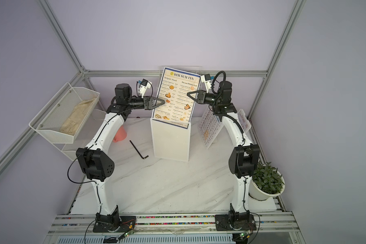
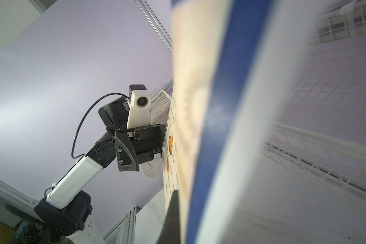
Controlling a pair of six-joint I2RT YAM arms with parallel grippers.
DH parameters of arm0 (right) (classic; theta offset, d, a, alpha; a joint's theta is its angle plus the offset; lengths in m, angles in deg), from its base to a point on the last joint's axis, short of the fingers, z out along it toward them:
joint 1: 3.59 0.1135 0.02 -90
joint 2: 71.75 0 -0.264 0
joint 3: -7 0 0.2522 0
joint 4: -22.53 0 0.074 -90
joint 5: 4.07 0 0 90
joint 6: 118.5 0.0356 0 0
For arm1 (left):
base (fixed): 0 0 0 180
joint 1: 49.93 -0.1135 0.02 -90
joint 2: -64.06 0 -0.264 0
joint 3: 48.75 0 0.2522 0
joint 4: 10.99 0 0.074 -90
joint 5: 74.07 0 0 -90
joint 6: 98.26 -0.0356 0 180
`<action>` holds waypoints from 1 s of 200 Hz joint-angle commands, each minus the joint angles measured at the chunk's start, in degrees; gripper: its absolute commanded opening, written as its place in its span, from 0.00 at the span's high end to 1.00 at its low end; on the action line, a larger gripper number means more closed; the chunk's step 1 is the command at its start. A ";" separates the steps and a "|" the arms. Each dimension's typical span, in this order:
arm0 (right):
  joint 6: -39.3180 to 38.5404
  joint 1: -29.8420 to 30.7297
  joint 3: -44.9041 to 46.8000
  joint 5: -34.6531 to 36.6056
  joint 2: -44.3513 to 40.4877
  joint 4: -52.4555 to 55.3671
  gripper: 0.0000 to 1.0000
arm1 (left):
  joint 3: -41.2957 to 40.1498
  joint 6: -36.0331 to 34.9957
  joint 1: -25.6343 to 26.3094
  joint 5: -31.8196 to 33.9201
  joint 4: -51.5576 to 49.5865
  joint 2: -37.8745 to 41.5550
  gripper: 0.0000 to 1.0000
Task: Insert the menus into the narrow rack
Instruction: Insert the menu into the narrow rack.
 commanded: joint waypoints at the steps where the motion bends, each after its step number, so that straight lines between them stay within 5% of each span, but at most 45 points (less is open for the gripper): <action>1: -0.72 0.68 -2.22 -1.91 0.46 -0.42 1.00 | 3.17 -0.35 -0.31 -0.01 0.96 0.70 0.34; 200: -11.86 1.81 -14.26 -5.34 4.08 16.04 0.99 | 2.23 -0.92 -1.29 0.94 1.00 2.11 0.39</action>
